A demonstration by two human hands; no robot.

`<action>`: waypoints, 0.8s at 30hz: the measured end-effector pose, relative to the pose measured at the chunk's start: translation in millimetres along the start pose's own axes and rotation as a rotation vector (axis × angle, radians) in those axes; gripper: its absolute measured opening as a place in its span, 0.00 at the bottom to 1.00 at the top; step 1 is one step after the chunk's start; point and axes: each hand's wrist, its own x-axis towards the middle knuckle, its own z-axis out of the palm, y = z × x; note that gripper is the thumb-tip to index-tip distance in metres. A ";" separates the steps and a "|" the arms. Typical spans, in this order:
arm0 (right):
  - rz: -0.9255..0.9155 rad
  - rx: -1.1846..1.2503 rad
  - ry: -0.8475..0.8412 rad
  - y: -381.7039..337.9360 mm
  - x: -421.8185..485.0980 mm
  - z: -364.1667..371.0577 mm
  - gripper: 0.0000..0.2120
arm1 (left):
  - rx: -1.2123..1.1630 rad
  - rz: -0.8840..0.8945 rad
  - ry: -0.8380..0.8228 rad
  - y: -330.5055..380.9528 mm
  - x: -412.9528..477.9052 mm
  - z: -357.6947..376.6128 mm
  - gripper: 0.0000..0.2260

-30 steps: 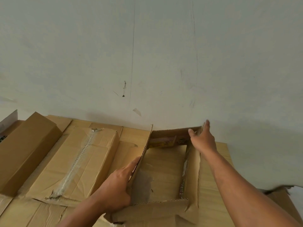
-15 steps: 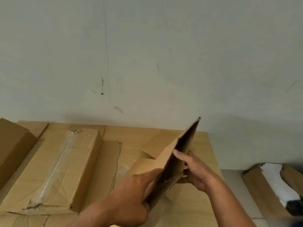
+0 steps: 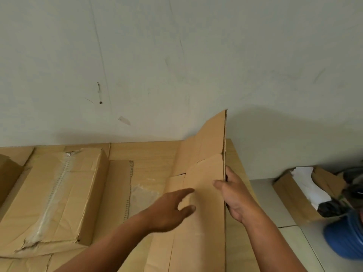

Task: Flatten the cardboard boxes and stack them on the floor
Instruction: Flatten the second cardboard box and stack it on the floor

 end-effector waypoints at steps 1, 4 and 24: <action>-0.012 0.019 -0.011 -4.3 -4.1 -2.7 0.19 | 0.000 -0.025 0.044 -4.3 2.9 -4.0 0.30; -0.044 0.072 -0.053 -19.1 -19.7 -11.1 0.18 | -0.139 -0.148 0.215 -17.1 7.8 -18.2 0.34; 0.020 0.424 -0.204 19.4 -11.5 -33.6 0.25 | -1.387 -0.170 0.167 -142.4 -1.1 -43.0 0.29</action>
